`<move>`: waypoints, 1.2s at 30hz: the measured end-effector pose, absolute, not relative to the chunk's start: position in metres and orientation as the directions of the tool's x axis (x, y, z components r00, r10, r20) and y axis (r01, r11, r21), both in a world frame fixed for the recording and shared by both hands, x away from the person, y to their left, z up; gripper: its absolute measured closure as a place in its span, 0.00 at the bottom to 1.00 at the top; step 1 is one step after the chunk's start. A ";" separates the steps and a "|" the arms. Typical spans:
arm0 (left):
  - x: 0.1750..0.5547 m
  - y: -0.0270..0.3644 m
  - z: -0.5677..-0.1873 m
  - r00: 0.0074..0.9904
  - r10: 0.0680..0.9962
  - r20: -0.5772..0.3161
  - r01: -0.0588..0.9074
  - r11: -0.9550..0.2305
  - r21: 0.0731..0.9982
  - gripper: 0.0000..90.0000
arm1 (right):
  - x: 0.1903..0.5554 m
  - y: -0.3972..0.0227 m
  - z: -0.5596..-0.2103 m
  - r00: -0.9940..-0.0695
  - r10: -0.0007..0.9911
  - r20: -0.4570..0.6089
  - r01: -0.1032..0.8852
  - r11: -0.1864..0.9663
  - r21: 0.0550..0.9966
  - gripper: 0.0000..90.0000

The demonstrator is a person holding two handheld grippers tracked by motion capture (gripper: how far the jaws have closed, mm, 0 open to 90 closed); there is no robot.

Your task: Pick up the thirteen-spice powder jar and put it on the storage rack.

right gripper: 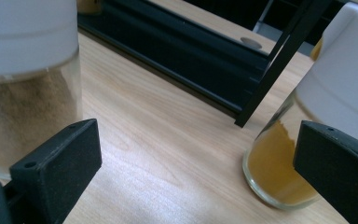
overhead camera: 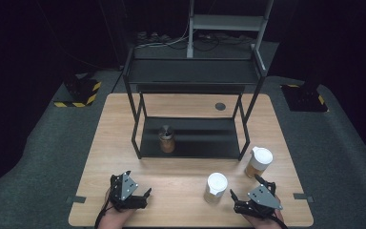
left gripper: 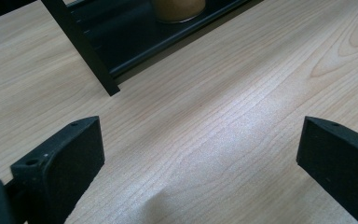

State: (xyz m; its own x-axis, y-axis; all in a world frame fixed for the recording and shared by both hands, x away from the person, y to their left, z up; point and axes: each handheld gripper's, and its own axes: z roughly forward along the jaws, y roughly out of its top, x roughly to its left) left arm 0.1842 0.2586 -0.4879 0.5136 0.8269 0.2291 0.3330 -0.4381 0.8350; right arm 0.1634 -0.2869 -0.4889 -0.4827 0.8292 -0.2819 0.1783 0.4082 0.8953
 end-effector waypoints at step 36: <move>0.185 0.259 -0.488 0.516 0.827 0.224 0.334 -0.435 0.836 0.01 | 0.151 -0.297 -0.474 -0.599 0.788 -0.141 0.130 0.269 0.954 0.00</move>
State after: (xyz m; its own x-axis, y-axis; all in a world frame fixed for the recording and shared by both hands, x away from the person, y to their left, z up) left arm 0.1847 0.2594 -0.4879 0.5160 0.8268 0.2238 0.3338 -0.4347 0.8364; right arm 0.1506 -0.2970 -0.4737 -0.5988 0.7884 -0.1409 0.1300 0.2693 0.9542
